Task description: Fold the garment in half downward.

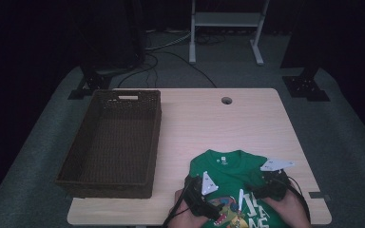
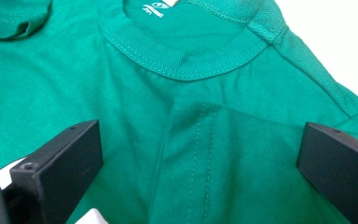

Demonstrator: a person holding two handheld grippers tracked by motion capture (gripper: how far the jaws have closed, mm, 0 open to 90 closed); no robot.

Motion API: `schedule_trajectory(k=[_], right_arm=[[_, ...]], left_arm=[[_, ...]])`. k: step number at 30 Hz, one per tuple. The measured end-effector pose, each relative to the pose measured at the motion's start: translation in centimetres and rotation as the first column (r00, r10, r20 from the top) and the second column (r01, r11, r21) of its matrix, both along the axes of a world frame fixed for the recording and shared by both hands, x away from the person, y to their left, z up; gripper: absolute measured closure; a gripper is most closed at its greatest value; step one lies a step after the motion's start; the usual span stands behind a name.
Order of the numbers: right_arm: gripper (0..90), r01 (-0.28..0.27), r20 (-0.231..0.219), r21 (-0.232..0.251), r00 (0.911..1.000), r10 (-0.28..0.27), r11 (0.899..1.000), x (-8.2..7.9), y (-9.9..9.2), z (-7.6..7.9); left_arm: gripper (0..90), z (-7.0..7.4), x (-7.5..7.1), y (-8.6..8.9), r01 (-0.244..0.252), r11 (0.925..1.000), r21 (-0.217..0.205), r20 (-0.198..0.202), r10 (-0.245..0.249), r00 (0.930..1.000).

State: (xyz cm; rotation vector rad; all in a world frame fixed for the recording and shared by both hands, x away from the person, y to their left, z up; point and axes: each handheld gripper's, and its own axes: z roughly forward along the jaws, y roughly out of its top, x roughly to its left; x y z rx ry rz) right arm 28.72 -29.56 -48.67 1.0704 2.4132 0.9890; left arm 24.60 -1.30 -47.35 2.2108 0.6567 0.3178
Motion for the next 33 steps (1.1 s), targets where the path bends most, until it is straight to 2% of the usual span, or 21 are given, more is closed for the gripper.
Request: schedule_trajectory(k=[6, 11, 15, 18, 23, 27, 33], right_arm=[[0.0, 0.006, 0.001, 0.0, 1.0, -0.006, 1.0, -0.4, -0.2, 0.0], [0.0, 0.011, 0.0, 0.0, 0.9999, -0.011, 1.0, -0.7, -0.4, 0.0], [0.0, 0.02, 0.0, 0.0, 0.9998, -0.02, 1.0, -1.0, -0.6, 0.0], [0.0, 0.023, 0.0, 0.001, 0.9997, -0.023, 1.0, -1.2, -0.8, 0.0], [0.0, 0.027, -0.001, 0.0, 0.9996, -0.027, 1.0, -1.4, -0.9, 0.0], [0.0, 0.027, -0.001, -0.001, 0.9996, -0.027, 1.0, -1.6, -1.2, 0.0], [0.0, 0.027, 0.0, -0.001, 0.9996, -0.027, 1.0, -1.8, -1.4, 0.0]], left_arm=[[0.0, 1.1, 1.3, 1.0, 0.004, 0.9987, -0.051, 0.032, -0.003, 0.9995], [0.0, 1.3, 2.9, 1.6, 0.01, 0.998, -0.063, 0.023, -0.009, 0.9997], [0.0, 1.3, 4.3, 1.9, 0.01, 0.9982, -0.06, 0.023, -0.008, 0.9997], [0.0, 1.3, 5.0, 1.9, 0.017, 0.999, -0.042, 0.022, -0.016, 0.9996], [0.0, 1.6, 6.1, 1.9, 0.03, 0.9982, -0.052, 0.018, -0.029, 0.9994], [0.0, 1.8, 6.8, 1.9, 0.037, 0.9987, -0.035, 0.02, -0.036, 0.9991], [0.0, 2.0, 8.8, 2.2, 0.03, 0.9995, 0.006, 0.023, -0.03, 0.9993]])
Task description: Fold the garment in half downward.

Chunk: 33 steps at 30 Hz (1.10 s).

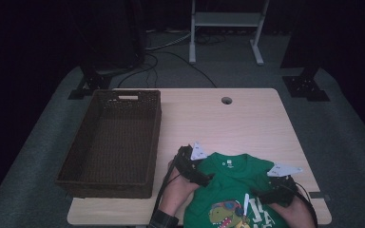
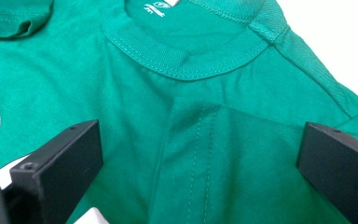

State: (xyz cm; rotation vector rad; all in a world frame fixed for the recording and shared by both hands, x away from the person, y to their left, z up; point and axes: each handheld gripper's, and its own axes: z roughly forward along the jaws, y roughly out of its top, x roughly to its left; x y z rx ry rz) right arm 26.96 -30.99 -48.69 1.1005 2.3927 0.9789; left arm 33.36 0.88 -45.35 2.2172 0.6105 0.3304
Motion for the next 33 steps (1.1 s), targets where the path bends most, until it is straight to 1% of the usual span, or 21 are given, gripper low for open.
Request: schedule_trajectory(k=[1, 2, 4, 6, 8, 10, 14, 17, 20, 22, 25, 27, 33], right_arm=[[0.0, 0.0, 0.0, -0.001, 1.0, 0.0, 1.0, 0.0, 0.0, 0.0], [0.0, 0.001, 0.0, 0.0, 1.0, -0.001, 1.0, -0.1, -0.1, 0.0], [0.0, 0.003, -0.002, 0.002, 1.0, -0.003, 1.0, -0.1, -0.1, 0.0], [0.0, 0.003, -0.002, 0.001, 1.0, -0.003, 1.0, -0.2, -0.2, 0.0], [0.0, 0.003, 0.0, 0.001, 1.0, -0.003, 1.0, -0.2, -0.3, 0.0], [0.0, 0.006, -0.002, 0.001, 1.0, -0.006, 1.0, -0.3, -0.4, 0.0], [0.0, 0.005, -0.002, 0.001, 1.0, -0.005, 1.0, -0.4, -0.6, 0.0], [0.0, 0.003, -0.002, 0.001, 1.0, -0.003, 1.0, -0.4, -0.6, 0.0], [0.0, 0.002, -0.002, 0.001, 1.0, -0.002, 1.0, -0.4, -0.6, 0.0], [0.0, 0.001, -0.003, 0.0, 1.0, -0.001, 1.0, -0.4, -0.6, 0.0], [0.0, -0.003, -0.004, -0.001, 1.0, 0.003, 1.0, -0.4, -0.6, 0.0], [0.0, -0.002, -0.004, -0.001, 1.0, 0.002, 1.0, -0.4, -0.6, 0.0], [0.0, 0.005, -0.003, -0.001, 1.0, -0.005, 1.0, -0.4, -0.6, 0.0]], left_arm=[[0.0, -0.1, 0.3, 0.1, -0.002, 1.0, -0.005, -0.002, 0.002, 1.0], [0.0, -0.1, 0.6, 0.2, -0.003, 1.0, -0.002, -0.011, 0.003, 0.9999], [0.0, -0.2, 1.3, 0.3, -0.005, 0.9999, 0.013, -0.016, 0.006, 0.9999], [0.0, -0.3, 1.8, 0.5, -0.009, 0.9998, 0.018, -0.022, 0.009, 0.9997], [0.0, -0.3, 2.3, 0.7, -0.017, 0.9997, 0.019, -0.02, 0.018, 0.9997], [0.0, -0.5, 2.8, 0.9, -0.025, 0.9994, 0.025, -0.035, 0.025, 0.999], [0.0, -0.9, 3.7, 1.1, -0.027, 0.999, 0.036, -0.045, 0.029, 0.9986], [0.0, -1.2, 4.4, 1.1, -0.031, 0.999, 0.031, -0.048, 0.033, 0.9983], [0.0, -1.7, 5.0, 1.2, -0.034, 0.9982, 0.049, -0.062, 0.037, 0.9974], [0.0, -2.2, 5.3, 1.4, -0.043, 0.9975, 0.056, -0.072, 0.047, 0.9963], [0.0, -2.8, 5.6, 1.7, -0.049, 0.9977, 0.046, -0.091, 0.053, 0.9944], [0.0, -3.0, 5.6, 1.8, -0.05, 0.9979, 0.041, -0.078, 0.053, 0.9955], [0.0, -3.1, 5.6, 1.8, -0.042, 0.9984, 0.037, -0.067, 0.044, 0.9968]])
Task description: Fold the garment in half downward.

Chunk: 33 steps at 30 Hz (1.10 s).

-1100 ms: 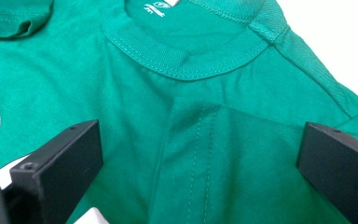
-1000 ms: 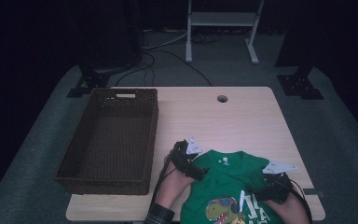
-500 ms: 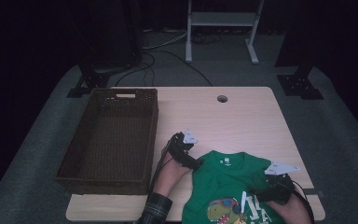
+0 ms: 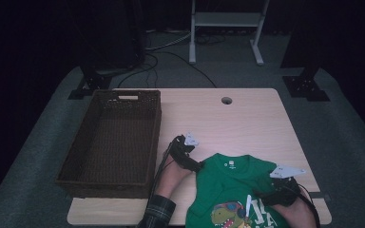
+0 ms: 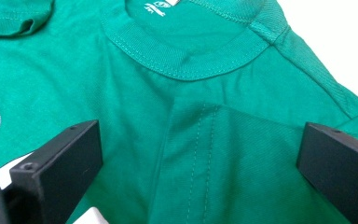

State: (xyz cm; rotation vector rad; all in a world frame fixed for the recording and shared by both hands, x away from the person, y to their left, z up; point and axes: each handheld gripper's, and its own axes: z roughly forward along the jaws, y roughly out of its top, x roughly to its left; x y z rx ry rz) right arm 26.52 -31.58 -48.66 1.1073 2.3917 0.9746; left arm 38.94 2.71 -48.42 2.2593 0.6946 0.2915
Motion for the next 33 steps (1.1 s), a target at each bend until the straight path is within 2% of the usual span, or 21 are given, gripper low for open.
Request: schedule_trajectory(k=[4, 7, 8, 11, 21, 27, 29, 33], right_arm=[[0.0, -0.019, 0.008, -0.007, 0.9998, 0.02, 1.0, 0.1, -0.1, 0.1], [0.0, -0.035, 0.025, 0.0, 0.9991, 0.035, 0.999, 0.6, -0.2, 0.3], [0.0, -0.041, 0.027, 0.006, 0.9988, 0.041, 0.999, 0.9, -0.3, 0.5], [0.0, -0.051, 0.036, 0.008, 0.9981, 0.051, 0.999, 1.8, -0.4, 0.8], [0.0, -0.062, 0.053, -0.025, 0.9966, 0.064, 0.998, 4.1, -0.2, 2.0], [0.0, -0.056, 0.058, -0.03, 0.9967, 0.057, 0.998, 5.6, -0.3, 2.7], [0.0, -0.051, 0.063, -0.015, 0.9967, 0.051, 0.999, 6.1, -0.6, 2.9], [0.0, -0.043, 0.043, -0.016, 0.9981, 0.044, 0.999, 7.2, -1.0, 2.9]], left_arm=[[0.0, 0.0, 0.0, 0.0, 0.002, 1.0, -0.005, -0.003, -0.002, 1.0], [0.0, 0.1, 0.1, 0.3, 0.007, 0.9982, -0.059, -0.039, -0.009, 0.9992], [0.0, 0.1, 0.1, 0.3, 0.006, 0.9982, -0.06, -0.04, -0.008, 0.9992], [0.0, 0.1, 0.0, 0.3, 0.024, 0.9986, -0.047, -0.031, -0.026, 0.9992], [0.0, 0.0, -0.4, -0.1, 0.034, 0.9994, 0.01, 0.004, -0.034, 0.9994], [0.0, 0.0, -0.4, -0.2, 0.033, 0.9994, 0.01, 0.006, -0.033, 0.9994], [0.0, 0.0, -0.4, -0.2, 0.031, 0.9995, 0.011, 0.006, -0.031, 0.9995], [0.0, 0.0, -0.4, -0.2, 0.03, 0.9995, 0.01, 0.006, -0.03, 0.9995]])
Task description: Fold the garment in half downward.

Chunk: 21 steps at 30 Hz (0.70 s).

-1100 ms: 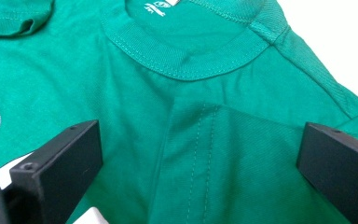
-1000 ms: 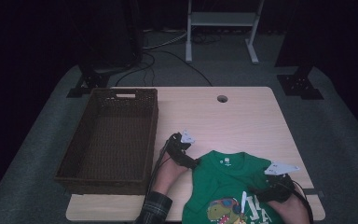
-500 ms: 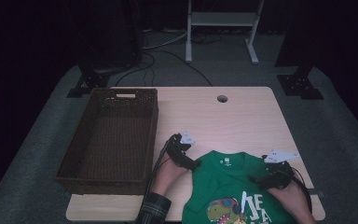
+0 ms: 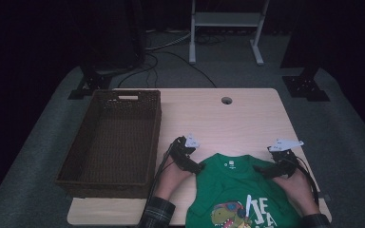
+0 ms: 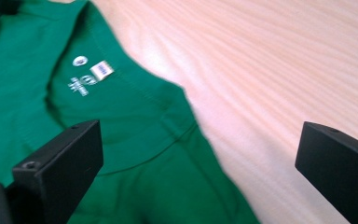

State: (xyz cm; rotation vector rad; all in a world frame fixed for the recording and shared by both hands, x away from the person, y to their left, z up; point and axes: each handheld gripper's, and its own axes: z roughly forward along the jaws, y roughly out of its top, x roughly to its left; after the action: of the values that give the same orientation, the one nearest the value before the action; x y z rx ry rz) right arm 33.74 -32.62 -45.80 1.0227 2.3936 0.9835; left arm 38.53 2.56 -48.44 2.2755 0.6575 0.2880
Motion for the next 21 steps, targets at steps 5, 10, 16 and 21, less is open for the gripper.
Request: schedule_trajectory(k=[5, 10, 16, 21], right_arm=[[0.0, -0.004, -0.017, 0.015, 0.9999, 0.004, 1.0, 0.9, -0.2, -0.1], [0.0, -0.004, -0.014, 0.015, 0.9999, 0.004, 1.0, 1.6, 0.0, 0.3], [7.9, -0.012, -0.009, 0.044, 0.9999, 0.012, 0.999, 2.2, -0.4, 0.1], [13.0, -0.011, -0.027, 0.044, 0.9995, 0.013, 0.999, 2.7, -0.7, -0.3]], left_arm=[[0.0, 0.0, 0.0, 0.0, -0.004, 1.0, 0.0, 0.0, 0.004, 1.0], [0.0, 0.0, 0.0, 0.0, -0.005, 1.0, 0.0, 0.0, 0.005, 1.0], [0.0, 0.0, 0.1, 0.0, -0.014, 0.9999, -0.002, 0.0, 0.014, 0.9999], [0.0, 0.0, 0.1, 0.0, -0.019, 0.9998, -0.002, 0.0, 0.019, 0.9998]])
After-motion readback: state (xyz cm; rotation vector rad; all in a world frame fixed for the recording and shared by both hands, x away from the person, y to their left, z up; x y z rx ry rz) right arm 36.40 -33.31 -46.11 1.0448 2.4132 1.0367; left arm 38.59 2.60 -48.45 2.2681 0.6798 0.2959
